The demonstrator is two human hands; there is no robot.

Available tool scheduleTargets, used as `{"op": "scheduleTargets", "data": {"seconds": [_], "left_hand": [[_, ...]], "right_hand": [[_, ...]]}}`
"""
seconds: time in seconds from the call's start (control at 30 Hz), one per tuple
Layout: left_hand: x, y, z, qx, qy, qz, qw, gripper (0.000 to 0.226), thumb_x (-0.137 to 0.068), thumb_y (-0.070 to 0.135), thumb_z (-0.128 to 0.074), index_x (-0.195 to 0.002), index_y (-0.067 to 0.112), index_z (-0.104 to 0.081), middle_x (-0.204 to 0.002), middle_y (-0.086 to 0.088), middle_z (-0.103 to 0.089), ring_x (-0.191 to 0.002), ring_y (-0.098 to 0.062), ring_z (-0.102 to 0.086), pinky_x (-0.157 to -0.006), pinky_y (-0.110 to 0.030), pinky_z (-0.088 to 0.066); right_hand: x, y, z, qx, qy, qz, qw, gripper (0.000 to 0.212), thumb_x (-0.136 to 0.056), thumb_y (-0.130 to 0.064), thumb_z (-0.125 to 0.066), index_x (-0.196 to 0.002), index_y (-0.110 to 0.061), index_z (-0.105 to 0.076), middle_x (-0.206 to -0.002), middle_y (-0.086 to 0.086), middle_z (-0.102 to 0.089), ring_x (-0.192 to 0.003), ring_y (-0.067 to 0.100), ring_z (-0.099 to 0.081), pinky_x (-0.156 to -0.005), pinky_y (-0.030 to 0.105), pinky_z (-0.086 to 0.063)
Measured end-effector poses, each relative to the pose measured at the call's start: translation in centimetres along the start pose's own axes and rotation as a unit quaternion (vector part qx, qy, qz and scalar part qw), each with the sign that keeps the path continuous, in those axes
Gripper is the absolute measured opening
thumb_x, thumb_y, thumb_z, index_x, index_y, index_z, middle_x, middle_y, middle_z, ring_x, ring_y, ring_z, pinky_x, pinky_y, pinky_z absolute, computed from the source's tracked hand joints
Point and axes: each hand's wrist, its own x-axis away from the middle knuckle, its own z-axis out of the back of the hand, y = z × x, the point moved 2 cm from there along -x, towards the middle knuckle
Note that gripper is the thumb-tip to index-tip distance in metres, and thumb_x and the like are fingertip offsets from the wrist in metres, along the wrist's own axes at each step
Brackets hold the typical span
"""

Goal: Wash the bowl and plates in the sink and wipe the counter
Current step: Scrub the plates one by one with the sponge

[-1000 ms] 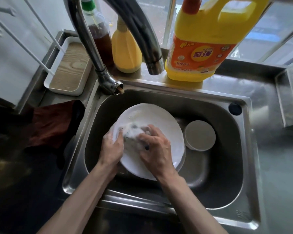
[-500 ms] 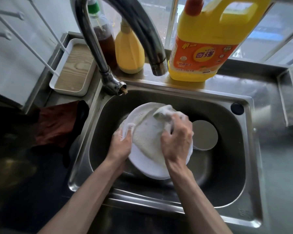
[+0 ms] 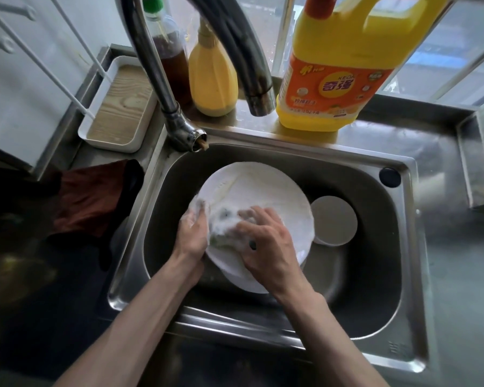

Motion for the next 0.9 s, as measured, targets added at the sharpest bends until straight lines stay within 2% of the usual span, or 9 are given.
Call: {"op": "scheduleTargets", "data": {"seconds": [0.13,0.23,0.33,0.5,0.6,0.67,0.77,0.83,0.9], "left_hand": [[0.5,-1.4,0.0,-0.061,0.015,-0.012,0.998,0.039,-0.098,0.057,-0.054,-0.102,0.026,-0.077,-0.105,-0.014,-0.077,-0.105,-0.04,-0.071,-0.095,-0.06,-0.056],[0.9,-1.7,0.4,-0.054,0.027,-0.015,0.998,0.028,-0.108,0.04,-0.05,-0.1,0.024,-0.073,-0.096,-0.004,-0.079,-0.096,-0.029,-0.075,-0.081,-0.042,-0.063],[0.8,-1.8,0.6,-0.056,0.021,-0.018,0.998,0.025,-0.109,0.036,-0.048,-0.106,0.027,-0.071,-0.098,-0.003,-0.079,-0.091,-0.024,-0.076,-0.077,-0.04,-0.063],[0.1,-1.3,0.6,-0.041,0.036,-0.025,0.998,0.028,-0.109,0.036,-0.046,-0.123,0.024,-0.067,-0.113,-0.008,-0.076,-0.105,-0.026,-0.073,-0.091,-0.046,-0.06],[-0.1,-1.3,1.1,-0.047,0.031,-0.032,0.998,0.031,-0.109,0.039,-0.045,-0.127,0.024,-0.065,-0.113,-0.007,-0.075,-0.104,-0.026,-0.073,-0.089,-0.045,-0.061],[-0.2,-1.3,1.4,-0.06,0.027,-0.044,0.997,0.025,-0.109,0.038,-0.045,-0.121,0.03,-0.065,-0.111,-0.006,-0.075,-0.1,-0.023,-0.074,-0.08,-0.038,-0.062],[-0.1,-1.4,1.1,-0.054,0.023,-0.046,0.997,0.022,-0.109,0.036,-0.046,-0.119,0.032,-0.065,-0.11,-0.006,-0.076,-0.101,-0.024,-0.074,-0.083,-0.04,-0.062],[-0.1,-1.6,0.9,-0.055,0.02,-0.045,0.997,0.022,-0.109,0.034,-0.046,-0.119,0.029,-0.066,-0.109,-0.006,-0.076,-0.102,-0.025,-0.074,-0.087,-0.043,-0.061],[0.0,-1.8,0.7,-0.049,0.02,-0.04,0.998,0.02,-0.109,0.032,-0.047,-0.114,0.031,-0.067,-0.104,-0.001,-0.077,-0.099,-0.021,-0.075,-0.085,-0.04,-0.061]], "right_hand": [[-2.5,0.6,0.2,0.079,0.095,-0.024,0.992,0.006,-0.085,-0.014,-0.081,-0.084,-0.018,-0.076,-0.1,0.002,-0.068,-0.09,0.028,-0.059,-0.074,0.039,-0.05],[-3.0,3.0,0.9,0.16,0.125,-0.084,0.975,0.013,-0.086,-0.017,-0.08,-0.082,-0.018,-0.067,-0.095,0.001,-0.063,-0.087,0.028,-0.057,-0.076,0.043,-0.052],[-2.3,4.1,1.3,0.161,0.147,-0.12,0.968,0.018,-0.086,-0.02,-0.082,-0.082,-0.015,-0.065,-0.095,0.003,-0.062,-0.085,0.028,-0.057,-0.073,0.042,-0.051],[-0.7,1.6,-0.6,0.022,0.037,-0.031,0.999,0.019,-0.092,-0.034,-0.076,-0.087,-0.018,-0.069,-0.095,-0.001,-0.063,-0.084,0.021,-0.057,-0.071,0.034,-0.046],[0.2,0.9,-0.9,-0.022,-0.025,0.009,0.999,0.012,-0.092,-0.032,-0.075,-0.095,-0.02,-0.073,-0.098,-0.002,-0.068,-0.085,0.019,-0.061,-0.072,0.034,-0.049],[-0.1,1.2,0.1,-0.121,-0.032,-0.095,0.988,0.011,-0.095,-0.029,-0.072,-0.103,-0.023,-0.074,-0.098,-0.004,-0.073,-0.087,0.015,-0.068,-0.073,0.033,-0.054],[-1.2,1.6,0.9,-0.273,-0.049,-0.253,0.927,0.01,-0.103,-0.024,-0.058,-0.109,-0.027,-0.065,-0.09,-0.004,-0.076,-0.082,0.012,-0.072,-0.067,0.028,-0.054],[-1.8,1.1,1.0,-0.204,-0.028,-0.242,0.948,0.021,-0.105,-0.026,-0.053,-0.125,-0.031,-0.056,-0.095,-0.003,-0.075,-0.085,0.018,-0.072,-0.072,0.037,-0.058],[-2.1,1.1,1.3,-0.045,0.04,-0.18,0.982,0.032,-0.105,-0.026,-0.053,-0.137,-0.028,-0.051,-0.092,0.001,-0.073,-0.081,0.025,-0.07,-0.07,0.044,-0.055]]}}
